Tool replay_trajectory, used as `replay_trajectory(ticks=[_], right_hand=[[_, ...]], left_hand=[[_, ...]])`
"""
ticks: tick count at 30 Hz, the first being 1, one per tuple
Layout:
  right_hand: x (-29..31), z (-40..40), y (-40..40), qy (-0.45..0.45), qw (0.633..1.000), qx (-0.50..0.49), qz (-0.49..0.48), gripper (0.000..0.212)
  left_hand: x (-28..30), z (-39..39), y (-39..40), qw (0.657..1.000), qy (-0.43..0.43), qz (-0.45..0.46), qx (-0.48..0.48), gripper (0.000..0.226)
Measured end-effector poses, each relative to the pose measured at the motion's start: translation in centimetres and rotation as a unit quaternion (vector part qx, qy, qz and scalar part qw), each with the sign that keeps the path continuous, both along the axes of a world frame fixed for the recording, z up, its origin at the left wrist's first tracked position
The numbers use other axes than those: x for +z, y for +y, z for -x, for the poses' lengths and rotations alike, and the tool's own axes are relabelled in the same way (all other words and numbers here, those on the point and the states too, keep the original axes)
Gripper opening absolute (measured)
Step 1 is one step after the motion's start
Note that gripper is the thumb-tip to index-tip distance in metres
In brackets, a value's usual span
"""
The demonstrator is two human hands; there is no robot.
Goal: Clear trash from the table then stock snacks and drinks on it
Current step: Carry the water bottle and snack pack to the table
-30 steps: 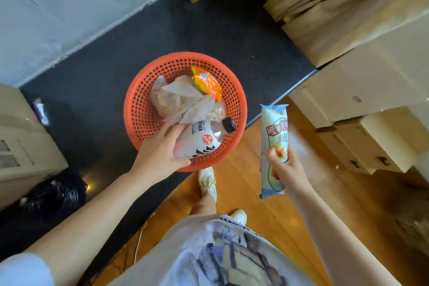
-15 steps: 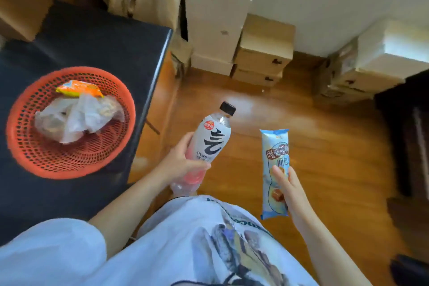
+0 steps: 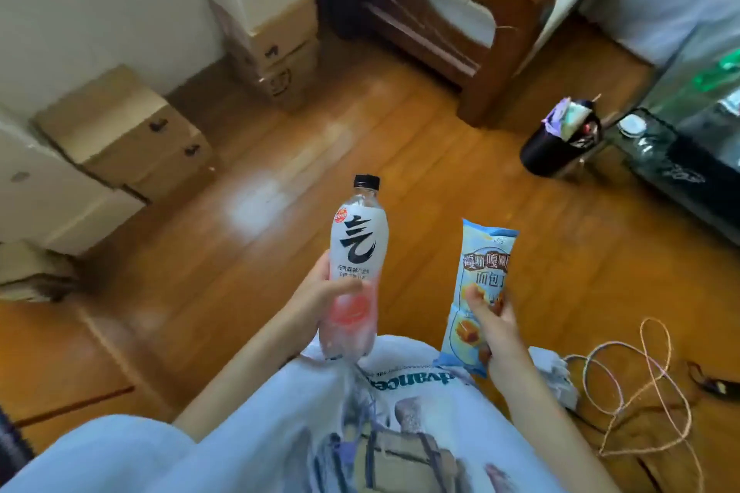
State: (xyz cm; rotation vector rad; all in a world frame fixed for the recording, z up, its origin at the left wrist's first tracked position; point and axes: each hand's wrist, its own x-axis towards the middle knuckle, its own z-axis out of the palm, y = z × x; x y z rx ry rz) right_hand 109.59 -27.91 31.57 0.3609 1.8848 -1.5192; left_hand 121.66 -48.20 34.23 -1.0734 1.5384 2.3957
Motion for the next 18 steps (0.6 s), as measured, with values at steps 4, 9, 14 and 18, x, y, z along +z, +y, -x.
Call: replay_trajectory(ticks=[4,9,14,18], right_hand=[[-0.5,1.4,3.8,-0.009,0.995,-0.103,-0.013,0.026],[-1.4,5.1,5.4,-0.011,0.982,-0.187,-0.022,0.016],[-1.8,12.2,5.3,-0.018,0.971,-0.237,-0.032,0.013],[-0.7,18.7,4.3,-0.016,0.967,-0.254,-0.033,0.014]], left_hand=[[-0.2,5.3,1.7,0.996,0.015,-0.002,-0.086,0.060],[-1.8,12.2,2.5,0.991,0.030,-0.036,-0.128,0.040],[-2.5,21.2,2.1,0.985,0.021,-0.039,-0.167,0.047],[-1.7,29.1,1.0,0.983,0.011,-0.025,-0.182,0.047]])
